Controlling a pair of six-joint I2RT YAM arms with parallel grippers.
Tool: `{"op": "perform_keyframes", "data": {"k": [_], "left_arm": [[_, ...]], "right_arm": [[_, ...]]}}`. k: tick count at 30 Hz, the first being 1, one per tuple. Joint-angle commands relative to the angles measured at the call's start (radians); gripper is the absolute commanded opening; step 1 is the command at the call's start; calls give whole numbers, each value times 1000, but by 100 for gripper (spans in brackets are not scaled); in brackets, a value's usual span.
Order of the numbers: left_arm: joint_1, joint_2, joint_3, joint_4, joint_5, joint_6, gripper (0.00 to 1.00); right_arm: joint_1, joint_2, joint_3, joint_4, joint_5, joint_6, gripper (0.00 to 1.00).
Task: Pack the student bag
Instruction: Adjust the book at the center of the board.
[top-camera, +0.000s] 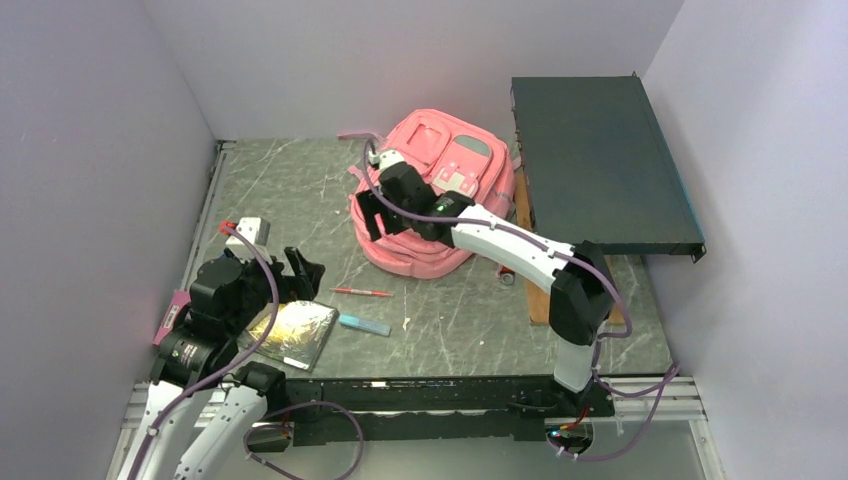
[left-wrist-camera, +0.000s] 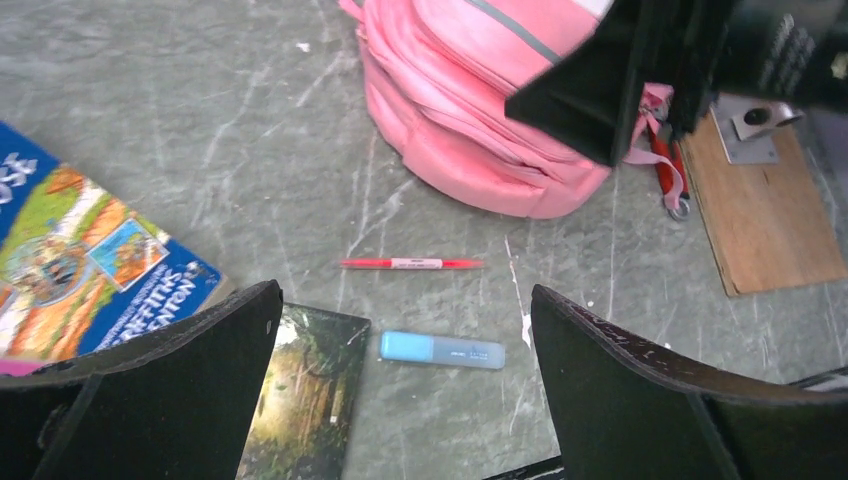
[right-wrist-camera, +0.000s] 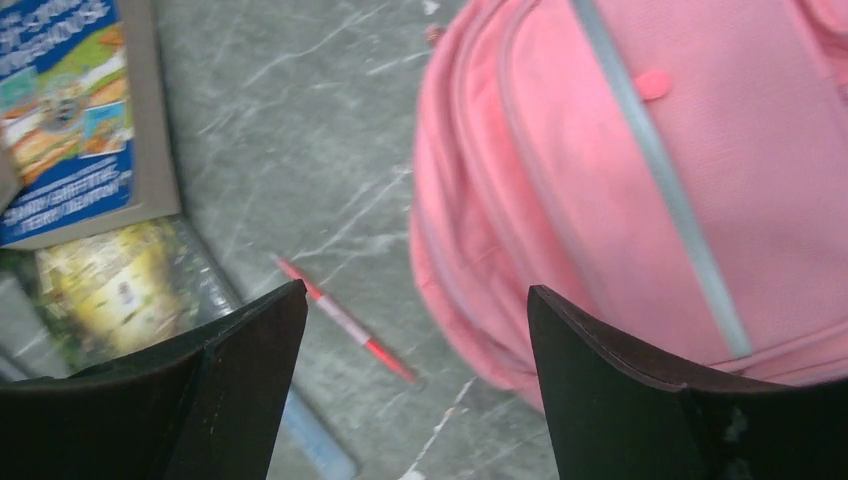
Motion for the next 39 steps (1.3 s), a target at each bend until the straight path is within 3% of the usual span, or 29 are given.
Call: {"op": "perform_keyframes", "data": {"k": [1, 5, 8, 13, 17, 21, 28, 32, 39], "left_arm": [[2, 49, 210, -124, -121, -68, 99], [2, 89, 400, -209, -78, -43, 99], [2, 106, 521, -229, -6, -32, 99], [2, 170, 635, -244, 141, -34, 99], [2, 238, 702, -325, 141, -32, 99], [2, 215, 578, -361, -76, -69, 99], [17, 251, 400, -306, -273, -100, 99], [152, 332, 332, -229, -271, -120, 99], [380, 528, 178, -187, -386, -303, 99]], "right_arm": [[32, -106, -42, 85, -47, 160, 84], [80, -116, -254, 461, -279, 495, 85], [138, -43, -296, 643, -352, 691, 84], [250, 174, -127, 658, -418, 794, 83], [310, 304, -10, 629, -429, 826, 82], [310, 352, 13, 600, -433, 798, 82], [261, 268, -122, 599, -359, 733, 80], [211, 198, -217, 616, -372, 706, 78], [194, 53, -373, 622, -324, 656, 77]]}}
